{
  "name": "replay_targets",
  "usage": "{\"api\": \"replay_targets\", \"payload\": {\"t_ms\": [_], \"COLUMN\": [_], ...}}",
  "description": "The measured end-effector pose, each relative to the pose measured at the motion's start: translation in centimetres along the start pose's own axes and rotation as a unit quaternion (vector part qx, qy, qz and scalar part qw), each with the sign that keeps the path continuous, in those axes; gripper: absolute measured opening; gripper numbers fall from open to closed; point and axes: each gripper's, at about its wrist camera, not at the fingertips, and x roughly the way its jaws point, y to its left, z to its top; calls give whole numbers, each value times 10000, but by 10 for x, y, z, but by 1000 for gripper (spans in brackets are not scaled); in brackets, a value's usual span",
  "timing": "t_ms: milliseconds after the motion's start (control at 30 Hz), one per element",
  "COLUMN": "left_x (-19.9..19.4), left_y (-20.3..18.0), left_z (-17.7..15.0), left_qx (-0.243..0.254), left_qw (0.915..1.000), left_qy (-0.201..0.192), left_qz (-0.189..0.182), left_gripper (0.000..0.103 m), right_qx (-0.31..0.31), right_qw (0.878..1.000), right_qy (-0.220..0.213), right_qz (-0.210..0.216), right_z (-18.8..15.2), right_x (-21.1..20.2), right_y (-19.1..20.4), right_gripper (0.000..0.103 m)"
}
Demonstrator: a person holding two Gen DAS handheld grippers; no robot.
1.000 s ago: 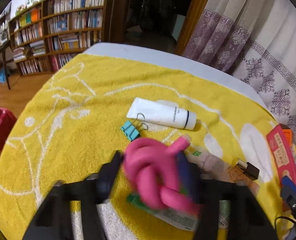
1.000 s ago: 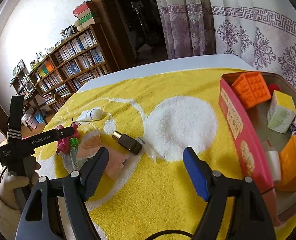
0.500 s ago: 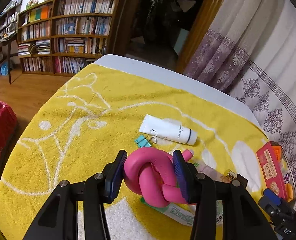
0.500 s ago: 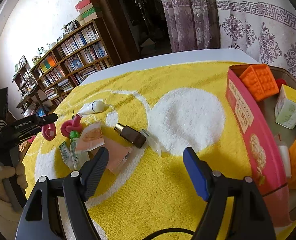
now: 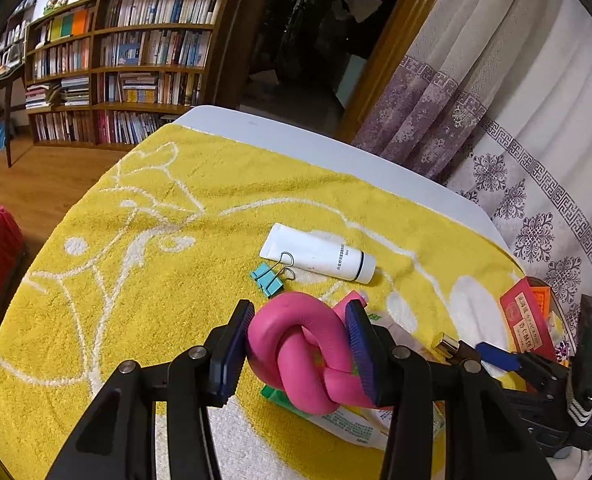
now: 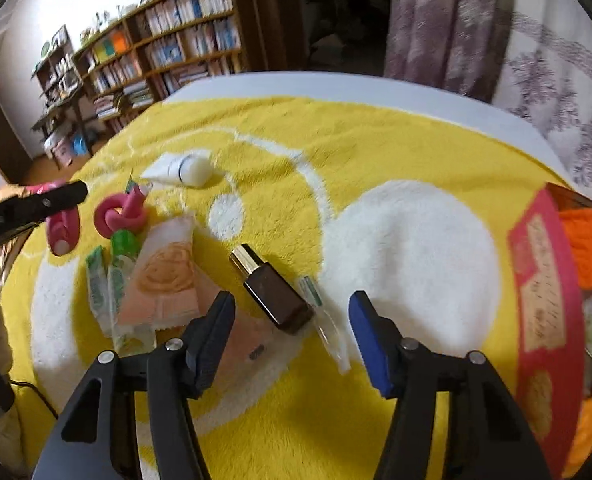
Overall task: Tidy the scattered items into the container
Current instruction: 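Grasp the dark brown bottle with the right gripper while the left holds the curler, then carry the curler and the brown bottle over the tin with both grippers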
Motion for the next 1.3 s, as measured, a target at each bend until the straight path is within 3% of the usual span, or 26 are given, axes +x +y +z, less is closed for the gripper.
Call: {"api": "replay_targets", "payload": {"t_ms": [100, 300, 500, 800, 1033, 1300], "left_x": [2, 3, 6, 3, 0, 11], "left_y": [-1, -1, -3, -13, -25, -15], "left_z": [-1, -2, -4, -5, -7, -11], "left_qx": [24, 35, 89, 254, 440, 327], "left_qw": [10000, 10000, 9999, 9997, 9990, 9989], "left_qy": [43, 68, 123, 23, -11, 146], "left_qz": [-11, -3, 18, 12, 0, 291], "left_gripper": [49, 49, 49, 49, 49, 49], "right_qx": [-126, -24, 536, 1053, 1435, 1653], "right_qw": [9999, 9998, 9979, 9897, 9796, 9674], "right_qy": [-16, -77, -363, -868, -1391, -1915], "right_qz": [-42, -185, 70, 432, 196, -89], "right_z": [1, 1, -9, -28, -44, -58], "right_x": [5, 4, -20, -64, -109, -153], "right_y": [5, 1, -15, -23, -44, -64], "right_gripper": [57, 27, 22, 22, 22, 22]}}
